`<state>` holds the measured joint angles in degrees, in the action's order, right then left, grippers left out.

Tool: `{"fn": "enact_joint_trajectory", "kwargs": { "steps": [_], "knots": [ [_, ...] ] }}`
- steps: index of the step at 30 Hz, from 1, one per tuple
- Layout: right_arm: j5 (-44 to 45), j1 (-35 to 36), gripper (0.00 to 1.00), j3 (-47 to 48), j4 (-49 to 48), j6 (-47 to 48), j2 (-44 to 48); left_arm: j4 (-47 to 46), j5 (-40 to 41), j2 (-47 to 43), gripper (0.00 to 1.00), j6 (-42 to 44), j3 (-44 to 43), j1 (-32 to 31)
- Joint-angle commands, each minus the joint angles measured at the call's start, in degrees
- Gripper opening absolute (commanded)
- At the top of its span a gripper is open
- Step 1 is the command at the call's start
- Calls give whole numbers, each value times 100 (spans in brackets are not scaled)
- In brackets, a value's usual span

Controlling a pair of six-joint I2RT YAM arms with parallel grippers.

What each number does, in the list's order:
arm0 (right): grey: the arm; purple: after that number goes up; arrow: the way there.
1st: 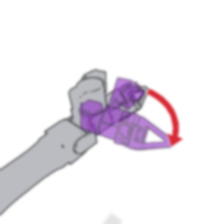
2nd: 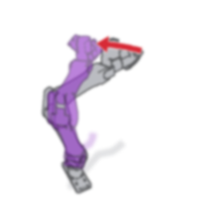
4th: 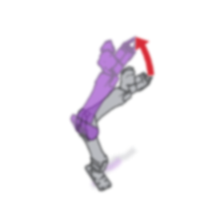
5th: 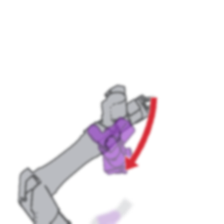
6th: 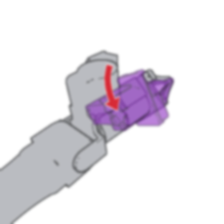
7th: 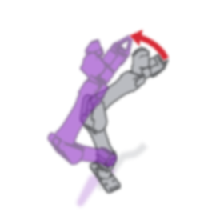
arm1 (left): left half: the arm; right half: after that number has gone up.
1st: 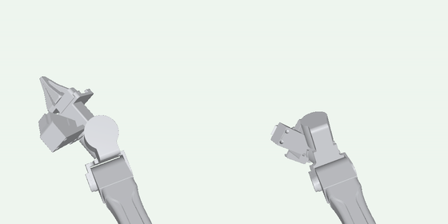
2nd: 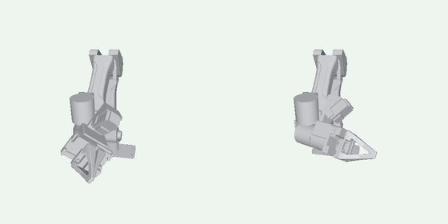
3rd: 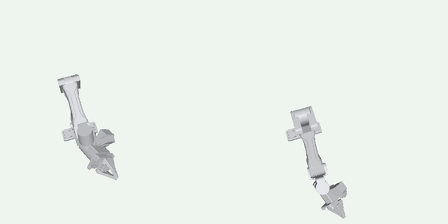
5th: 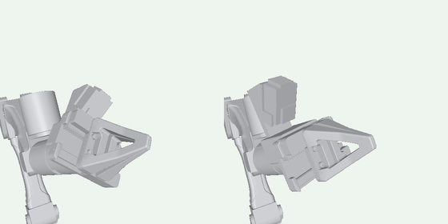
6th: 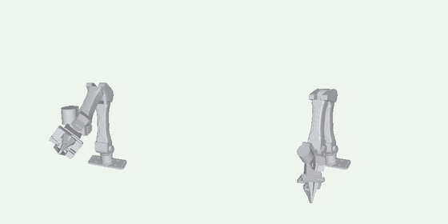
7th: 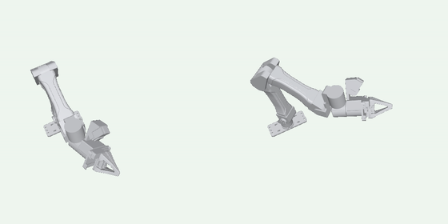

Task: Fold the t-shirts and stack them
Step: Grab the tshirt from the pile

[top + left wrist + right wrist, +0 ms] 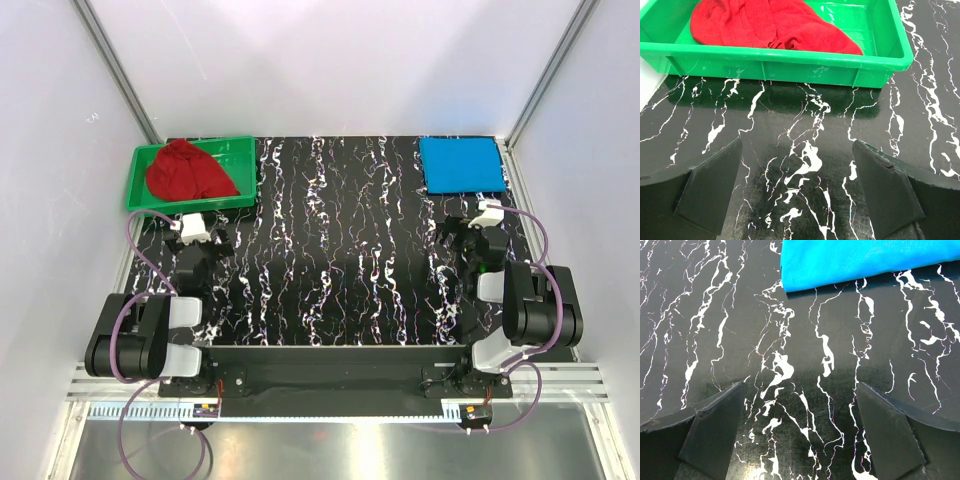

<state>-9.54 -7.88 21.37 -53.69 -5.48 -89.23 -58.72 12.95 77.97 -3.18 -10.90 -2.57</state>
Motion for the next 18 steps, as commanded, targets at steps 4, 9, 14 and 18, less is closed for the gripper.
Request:
{"fn": "enact_joint_trajectory", "kwargs": {
  "steps": [4,9,14,18],
  "knots": [
    [137,-12,100,149,-317,152,55,-53,5,-509,99,195,-202,28],
    [233,23,100,149,-309,135,203,1545,1209,-1196,99,-427,-667,81],
    [1912,410,100,1316,3019,-507,1153,3019,1535,-1513,99,-841,-1493,230],
    [1630,498,100,1982,4266,-901,1758,4182,1561,-1277,99,-1385,-2406,361]
  ]
}}
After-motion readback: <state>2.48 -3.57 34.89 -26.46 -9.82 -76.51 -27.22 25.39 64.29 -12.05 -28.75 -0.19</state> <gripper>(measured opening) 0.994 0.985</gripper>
